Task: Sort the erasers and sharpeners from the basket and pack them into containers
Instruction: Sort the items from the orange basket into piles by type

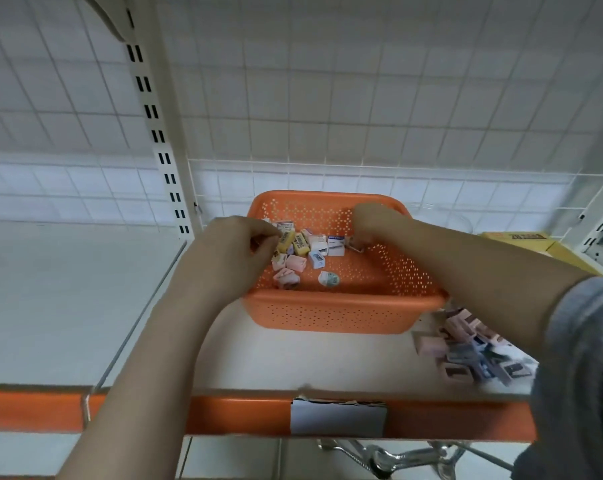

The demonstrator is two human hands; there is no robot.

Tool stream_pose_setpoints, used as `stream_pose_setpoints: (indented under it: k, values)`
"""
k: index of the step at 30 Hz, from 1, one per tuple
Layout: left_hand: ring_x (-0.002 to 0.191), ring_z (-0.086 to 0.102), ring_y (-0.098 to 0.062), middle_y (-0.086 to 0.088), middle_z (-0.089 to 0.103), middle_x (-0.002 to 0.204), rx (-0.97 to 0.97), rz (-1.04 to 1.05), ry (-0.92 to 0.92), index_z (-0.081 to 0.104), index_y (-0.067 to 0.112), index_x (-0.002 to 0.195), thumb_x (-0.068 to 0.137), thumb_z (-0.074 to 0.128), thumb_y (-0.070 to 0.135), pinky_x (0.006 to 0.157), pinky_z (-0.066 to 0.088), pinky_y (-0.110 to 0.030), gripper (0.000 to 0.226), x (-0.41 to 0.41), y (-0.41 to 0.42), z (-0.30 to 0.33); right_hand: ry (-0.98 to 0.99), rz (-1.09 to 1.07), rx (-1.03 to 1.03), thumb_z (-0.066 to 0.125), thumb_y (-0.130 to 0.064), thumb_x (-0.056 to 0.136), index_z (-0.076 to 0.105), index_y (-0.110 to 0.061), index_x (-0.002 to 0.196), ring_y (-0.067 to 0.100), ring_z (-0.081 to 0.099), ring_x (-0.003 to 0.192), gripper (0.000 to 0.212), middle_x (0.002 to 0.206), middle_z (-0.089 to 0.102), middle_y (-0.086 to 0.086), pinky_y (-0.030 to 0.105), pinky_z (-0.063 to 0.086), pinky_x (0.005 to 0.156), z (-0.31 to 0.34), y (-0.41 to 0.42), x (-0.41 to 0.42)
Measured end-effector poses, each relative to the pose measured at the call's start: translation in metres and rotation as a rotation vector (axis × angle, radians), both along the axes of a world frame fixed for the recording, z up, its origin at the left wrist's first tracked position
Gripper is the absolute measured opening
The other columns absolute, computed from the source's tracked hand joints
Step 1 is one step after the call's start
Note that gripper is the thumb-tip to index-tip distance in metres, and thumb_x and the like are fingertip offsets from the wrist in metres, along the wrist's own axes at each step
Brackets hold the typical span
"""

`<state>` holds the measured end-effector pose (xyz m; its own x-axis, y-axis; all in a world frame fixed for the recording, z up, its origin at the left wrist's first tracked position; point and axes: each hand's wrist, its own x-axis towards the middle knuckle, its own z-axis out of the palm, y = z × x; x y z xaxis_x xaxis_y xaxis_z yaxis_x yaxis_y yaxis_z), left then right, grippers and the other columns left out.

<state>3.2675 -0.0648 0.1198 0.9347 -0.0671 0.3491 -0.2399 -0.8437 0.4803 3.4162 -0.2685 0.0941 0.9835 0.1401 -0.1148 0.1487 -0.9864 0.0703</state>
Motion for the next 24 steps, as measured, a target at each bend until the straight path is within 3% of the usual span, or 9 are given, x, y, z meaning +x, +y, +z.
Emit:
stream_pose_setpoints:
  k: [2,5,8,10,13,15,17,20,24]
  values:
    - [0.084,0.058,-0.009,0.006,0.068,0.098,0.109,-0.064,0.054,0.070,0.022,0.107,0.093,0.053,0.024,0.077,0.047,-0.025,0.022,0.020,-0.003,0.005,-0.083,-0.021,0.085,0.068,-0.022,0.083,0.059,-0.007,0.080,0.021,0.058,0.080,0.018,0.090,0.062,0.007,0.032,0.050,0.072,0.013,-0.005,-0.005]
    - [0.084,0.059,-0.008,0.008,0.068,0.099,0.240,-0.201,0.146,0.072,0.017,0.102,0.092,0.055,0.022,0.077,0.046,-0.023,0.020,0.062,-0.014,0.007,-0.250,-0.051,0.401,0.068,-0.028,0.084,0.073,-0.006,0.090,0.020,0.063,0.084,0.023,0.089,0.069,0.008,0.027,0.050,0.073,0.035,-0.020,-0.032]
    - [0.093,0.061,-0.013,0.002,0.069,0.105,0.454,-0.312,0.221,0.071,0.014,0.102,0.090,0.058,0.020,0.080,0.047,-0.028,0.020,0.101,-0.029,-0.002,-0.439,-0.105,0.756,0.069,-0.029,0.083,0.070,-0.016,0.086,0.009,0.059,0.065,0.014,0.076,0.068,0.000,0.016,0.041,0.056,0.040,-0.040,-0.085]
    - [0.099,0.057,-0.013,0.001,0.065,0.115,0.583,-0.392,0.253,0.065,0.016,0.115,0.088,0.060,0.017,0.080,0.042,-0.025,0.027,0.119,-0.038,-0.011,-0.513,-0.137,0.944,0.071,-0.028,0.082,0.067,-0.027,0.083,0.003,0.060,0.063,0.004,0.071,0.067,-0.008,0.011,0.042,0.057,0.034,-0.050,-0.122]
    - [0.107,0.054,-0.017,-0.002,0.059,0.125,0.706,-0.481,0.292,0.059,0.019,0.124,0.083,0.067,0.015,0.088,0.045,-0.030,0.042,0.135,-0.046,-0.023,-0.574,-0.157,1.168,0.072,-0.019,0.080,0.064,-0.035,0.078,0.001,0.059,0.060,0.018,0.068,0.068,-0.008,0.006,0.041,0.058,0.019,-0.056,-0.169]
    - [0.110,0.052,-0.020,-0.002,0.057,0.126,0.825,-0.536,0.265,0.059,0.022,0.125,0.080,0.070,0.017,0.092,0.046,-0.037,0.046,0.138,-0.052,-0.027,-0.577,-0.175,1.284,0.071,-0.012,0.080,0.065,-0.035,0.079,0.002,0.060,0.059,0.024,0.067,0.069,-0.003,0.010,0.046,0.059,0.008,-0.058,-0.190]
    - [0.110,0.051,-0.020,-0.001,0.055,0.124,0.900,-0.572,0.236,0.060,0.022,0.122,0.079,0.071,0.018,0.088,0.046,-0.034,0.045,0.140,-0.057,-0.028,-0.569,-0.196,1.366,0.071,-0.008,0.081,0.067,-0.033,0.082,0.005,0.062,0.061,0.025,0.070,0.071,0.000,0.014,0.049,0.060,-0.002,-0.059,-0.201]
    - [0.106,0.051,-0.019,0.001,0.055,0.118,1.002,-0.614,0.178,0.063,0.023,0.118,0.080,0.071,0.023,0.074,0.039,-0.028,0.038,0.142,-0.065,-0.028,-0.551,-0.209,1.417,0.070,-0.006,0.081,0.070,-0.025,0.087,0.007,0.062,0.061,0.021,0.073,0.071,-0.002,0.010,0.048,0.056,-0.008,-0.058,-0.203]
    - [0.100,0.051,-0.016,0.004,0.056,0.111,1.029,-0.637,0.110,0.063,0.022,0.113,0.082,0.070,0.026,0.077,0.045,-0.030,0.032,0.145,-0.064,-0.033,-0.566,-0.210,1.483,0.070,-0.004,0.080,0.068,-0.025,0.086,0.001,0.060,0.057,0.022,0.068,0.070,-0.008,0.009,0.047,0.054,-0.005,-0.054,-0.204]
